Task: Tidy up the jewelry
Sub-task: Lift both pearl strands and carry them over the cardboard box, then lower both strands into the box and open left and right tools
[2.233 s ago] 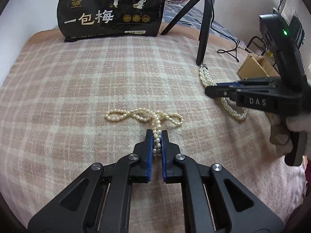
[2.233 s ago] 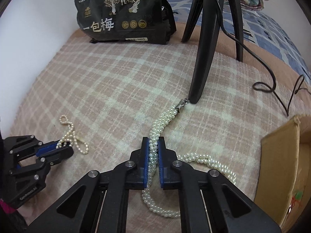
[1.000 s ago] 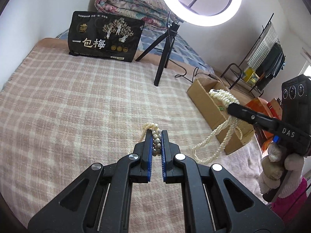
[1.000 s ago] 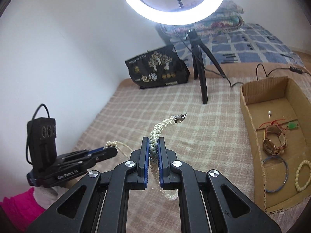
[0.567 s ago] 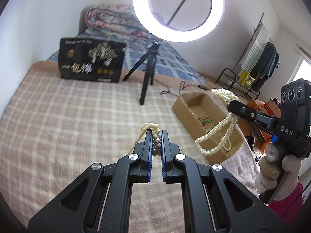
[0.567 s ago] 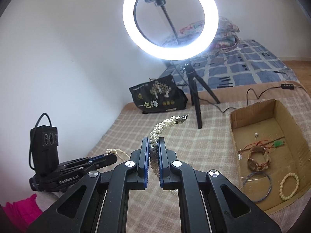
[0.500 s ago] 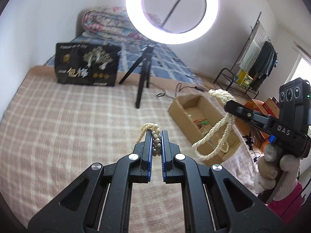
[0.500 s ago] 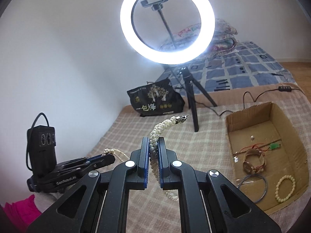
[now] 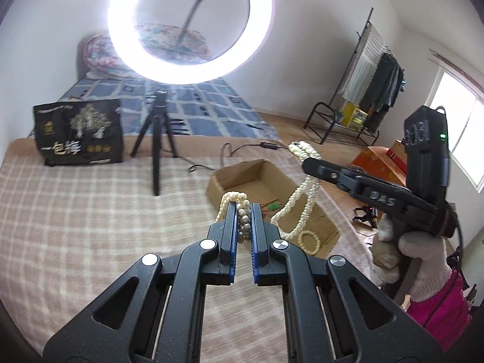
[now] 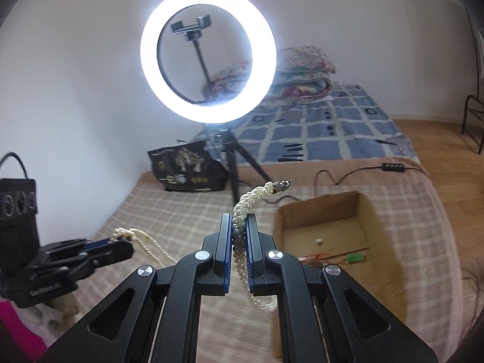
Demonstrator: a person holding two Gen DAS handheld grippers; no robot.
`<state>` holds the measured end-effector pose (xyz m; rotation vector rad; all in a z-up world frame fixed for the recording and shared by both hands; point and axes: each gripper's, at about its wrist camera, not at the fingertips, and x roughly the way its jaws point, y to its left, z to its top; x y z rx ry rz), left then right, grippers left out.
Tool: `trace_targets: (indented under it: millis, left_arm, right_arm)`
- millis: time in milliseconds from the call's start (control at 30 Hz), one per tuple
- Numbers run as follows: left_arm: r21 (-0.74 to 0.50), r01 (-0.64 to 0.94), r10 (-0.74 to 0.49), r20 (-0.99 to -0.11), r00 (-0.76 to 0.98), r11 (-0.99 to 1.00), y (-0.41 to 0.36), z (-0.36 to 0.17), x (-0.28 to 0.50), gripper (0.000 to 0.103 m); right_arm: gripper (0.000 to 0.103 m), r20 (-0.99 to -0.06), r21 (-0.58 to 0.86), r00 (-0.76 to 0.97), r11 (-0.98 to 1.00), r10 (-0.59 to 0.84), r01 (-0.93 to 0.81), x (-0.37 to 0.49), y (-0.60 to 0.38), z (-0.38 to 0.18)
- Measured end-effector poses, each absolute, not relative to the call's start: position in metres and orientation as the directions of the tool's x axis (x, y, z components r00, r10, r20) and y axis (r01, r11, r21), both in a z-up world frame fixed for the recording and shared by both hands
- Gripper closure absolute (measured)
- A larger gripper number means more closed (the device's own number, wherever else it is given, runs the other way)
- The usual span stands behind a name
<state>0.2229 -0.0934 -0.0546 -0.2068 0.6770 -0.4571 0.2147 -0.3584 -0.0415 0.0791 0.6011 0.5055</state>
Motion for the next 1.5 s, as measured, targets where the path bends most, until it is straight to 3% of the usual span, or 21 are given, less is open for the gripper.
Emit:
trace_targets:
  millis: [700, 1500]
  left_arm:
    - [-0.313, 0.455, -0.547, -0.580, 0.604, 0.833, -0.207, -0.073, 0.237, 0.098]
    - [-0.250, 0.476, -0.512, -0.643, 0.570, 0.843, -0.253, -0.114, 0.237, 0.098]
  right_arm:
    - [0.097, -0.607, 0.026, 0.735, 0.932, 0.303, -0.362, 0.266, -0.403, -0.038]
    - [0.096, -0.688, 0.047, 0.663, 0.930, 0.295, -0.365, 0.303, -0.404, -0.077]
